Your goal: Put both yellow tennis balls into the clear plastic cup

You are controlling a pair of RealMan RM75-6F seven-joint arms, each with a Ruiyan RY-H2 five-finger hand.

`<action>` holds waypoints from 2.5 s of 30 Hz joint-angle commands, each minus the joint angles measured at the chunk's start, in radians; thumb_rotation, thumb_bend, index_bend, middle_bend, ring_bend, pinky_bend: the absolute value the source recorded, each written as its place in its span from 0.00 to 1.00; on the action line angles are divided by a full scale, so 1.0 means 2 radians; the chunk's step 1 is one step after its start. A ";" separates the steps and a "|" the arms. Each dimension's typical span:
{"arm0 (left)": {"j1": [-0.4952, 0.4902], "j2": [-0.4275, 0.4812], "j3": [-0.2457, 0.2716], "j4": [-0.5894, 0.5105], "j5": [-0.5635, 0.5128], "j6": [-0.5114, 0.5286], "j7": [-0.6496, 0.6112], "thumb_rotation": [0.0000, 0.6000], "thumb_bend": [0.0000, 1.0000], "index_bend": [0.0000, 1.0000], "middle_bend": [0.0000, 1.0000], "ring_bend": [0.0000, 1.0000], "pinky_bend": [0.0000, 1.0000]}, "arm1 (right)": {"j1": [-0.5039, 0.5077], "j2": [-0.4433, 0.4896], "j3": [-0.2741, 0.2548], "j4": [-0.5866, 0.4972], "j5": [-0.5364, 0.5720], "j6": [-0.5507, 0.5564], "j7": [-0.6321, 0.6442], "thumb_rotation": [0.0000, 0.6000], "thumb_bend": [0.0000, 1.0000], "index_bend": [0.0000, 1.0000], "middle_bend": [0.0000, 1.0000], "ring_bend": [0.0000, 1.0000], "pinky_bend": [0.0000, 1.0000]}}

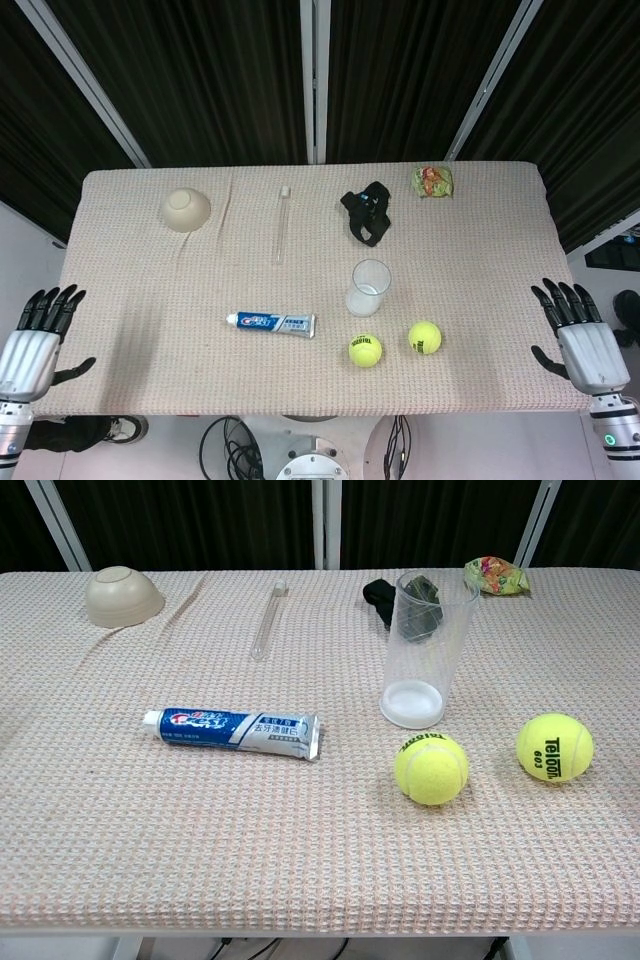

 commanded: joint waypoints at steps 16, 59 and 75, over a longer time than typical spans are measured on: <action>0.001 0.005 0.002 -0.002 0.007 0.008 -0.011 1.00 0.09 0.01 0.00 0.00 0.00 | 0.093 -0.065 -0.012 -0.018 0.007 -0.165 -0.087 1.00 0.18 0.00 0.00 0.00 0.00; 0.008 0.012 0.005 -0.007 0.019 0.025 -0.020 1.00 0.09 0.01 0.00 0.00 0.00 | 0.151 -0.094 0.069 -0.053 -0.053 -0.036 -0.102 1.00 0.37 0.54 0.45 0.44 0.61; 0.007 0.017 0.005 -0.008 0.012 0.016 -0.026 1.00 0.09 0.01 0.00 0.00 0.00 | 0.243 -0.117 0.123 -0.094 0.088 -0.175 -0.179 1.00 0.35 0.51 0.42 0.43 0.60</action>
